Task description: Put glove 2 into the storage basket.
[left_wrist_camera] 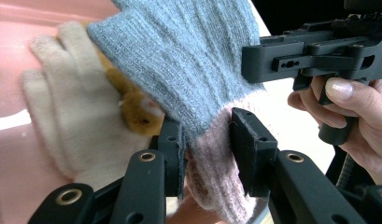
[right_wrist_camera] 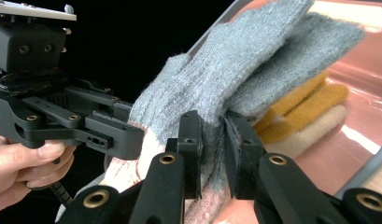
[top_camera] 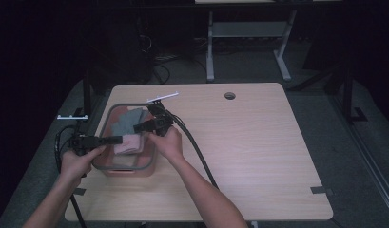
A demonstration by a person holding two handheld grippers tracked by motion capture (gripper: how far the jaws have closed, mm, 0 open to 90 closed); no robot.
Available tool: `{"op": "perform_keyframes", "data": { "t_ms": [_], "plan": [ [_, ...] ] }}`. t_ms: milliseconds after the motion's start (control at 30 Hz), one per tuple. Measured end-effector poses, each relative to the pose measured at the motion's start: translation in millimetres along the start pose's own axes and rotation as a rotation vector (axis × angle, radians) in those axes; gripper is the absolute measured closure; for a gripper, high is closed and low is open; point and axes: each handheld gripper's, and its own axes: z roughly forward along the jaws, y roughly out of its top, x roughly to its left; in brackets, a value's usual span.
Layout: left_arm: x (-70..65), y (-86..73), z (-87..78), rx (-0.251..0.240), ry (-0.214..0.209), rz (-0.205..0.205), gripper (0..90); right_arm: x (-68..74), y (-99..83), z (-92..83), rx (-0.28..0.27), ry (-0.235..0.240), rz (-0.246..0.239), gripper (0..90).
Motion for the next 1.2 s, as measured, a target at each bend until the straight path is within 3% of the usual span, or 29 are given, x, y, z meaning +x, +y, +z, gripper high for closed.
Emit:
{"op": "perform_keyframes", "data": {
  "t_ms": [567,767,1000,1200],
  "plan": [
    [13.8,-5.0,4.6,0.037,0.077,-0.019,66.7,-11.3,-5.2,27.9,0.043,0.001,0.034,77.4],
    [13.9,-5.7,7.4,0.067,0.126,0.002,67.0,-11.9,-7.0,36.2,0.066,-0.012,0.043,77.3],
    [12.6,-7.3,12.8,0.1,0.183,0.026,66.1,-10.7,-5.9,41.0,0.089,-0.035,0.014,75.9],
    [12.4,-9.2,16.9,0.115,0.199,0.044,61.8,-10.0,-4.1,37.6,0.097,-0.068,-0.003,67.9]
  ]
}}
